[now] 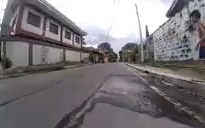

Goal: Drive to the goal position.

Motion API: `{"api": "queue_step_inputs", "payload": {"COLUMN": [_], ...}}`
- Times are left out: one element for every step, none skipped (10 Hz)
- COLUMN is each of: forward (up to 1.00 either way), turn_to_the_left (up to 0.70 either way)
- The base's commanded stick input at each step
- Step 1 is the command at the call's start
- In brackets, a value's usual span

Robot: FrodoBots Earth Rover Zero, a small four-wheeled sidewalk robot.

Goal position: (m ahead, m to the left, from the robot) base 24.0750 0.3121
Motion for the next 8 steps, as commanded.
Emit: {"api": "queue_step_inputs", "payload": {"forward": [1.00, 1.00, 1.00, 1.00, 1.00, 1.00, 1.00, 1.00], "turn_to_the_left": [0.03, 0.03, 0.03, 0.03, 0.03, 0.03, 0.03, 0.03]}}
